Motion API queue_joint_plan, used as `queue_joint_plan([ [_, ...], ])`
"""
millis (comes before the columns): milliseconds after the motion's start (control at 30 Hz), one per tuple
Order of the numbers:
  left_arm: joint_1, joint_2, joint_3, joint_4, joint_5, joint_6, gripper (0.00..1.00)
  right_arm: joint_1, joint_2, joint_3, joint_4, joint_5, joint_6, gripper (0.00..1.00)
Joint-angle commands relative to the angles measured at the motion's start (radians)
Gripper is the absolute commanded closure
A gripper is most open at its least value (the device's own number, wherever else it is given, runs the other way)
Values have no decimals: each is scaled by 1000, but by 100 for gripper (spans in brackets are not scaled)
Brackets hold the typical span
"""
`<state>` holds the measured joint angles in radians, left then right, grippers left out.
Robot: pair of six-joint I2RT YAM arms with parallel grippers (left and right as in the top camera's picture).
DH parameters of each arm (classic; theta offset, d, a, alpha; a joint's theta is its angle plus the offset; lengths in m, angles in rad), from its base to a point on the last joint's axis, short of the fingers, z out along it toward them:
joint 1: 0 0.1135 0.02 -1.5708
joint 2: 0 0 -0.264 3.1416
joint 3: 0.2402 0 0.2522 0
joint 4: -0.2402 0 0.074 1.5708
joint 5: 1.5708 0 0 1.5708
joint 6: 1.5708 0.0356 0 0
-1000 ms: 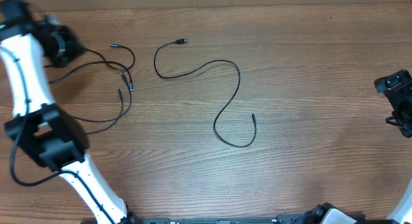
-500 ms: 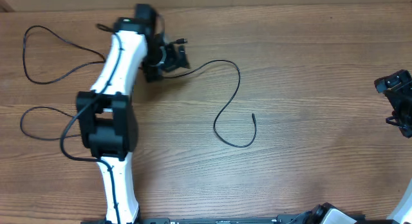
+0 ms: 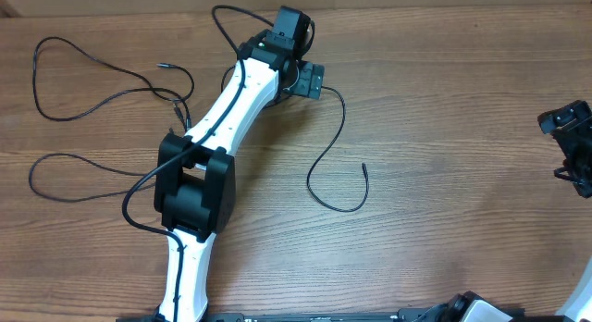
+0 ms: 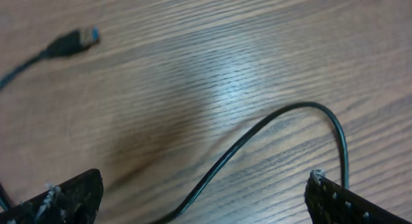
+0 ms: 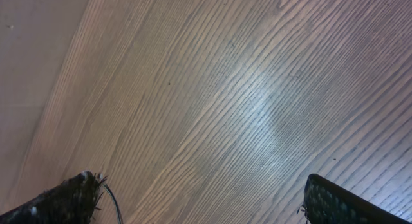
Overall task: Untangle cables
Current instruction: 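Reach the left gripper to the long center-right black cable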
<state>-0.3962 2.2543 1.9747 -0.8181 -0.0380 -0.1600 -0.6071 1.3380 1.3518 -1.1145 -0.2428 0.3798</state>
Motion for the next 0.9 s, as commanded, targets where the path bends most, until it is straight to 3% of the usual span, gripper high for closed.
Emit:
queue_joint_plan([
  [0,10,32,-5,10,45,232,3,-1,-3,11,5,11,-8,0],
  [100,16,57,-5,12,42,236,11,-1,-3,11,5,11,-8,0],
  [333,18,104,-5,17,101,285,16,-1,-3,11,5,11,-8,0],
  [500,17,108,-5,52,117,291,40,-1,-3,11,5,11,-8,0],
  [700,22,121,-5,66,117,291,50,-1,-3,11,5,11,-8,0],
  [800,22,130,-5,67,118,286,65,-1,-3,11,5,11,-8,0],
  [867,22,139,-5,70,123,286,69,-1,-3,11,5,11,-8,0],
])
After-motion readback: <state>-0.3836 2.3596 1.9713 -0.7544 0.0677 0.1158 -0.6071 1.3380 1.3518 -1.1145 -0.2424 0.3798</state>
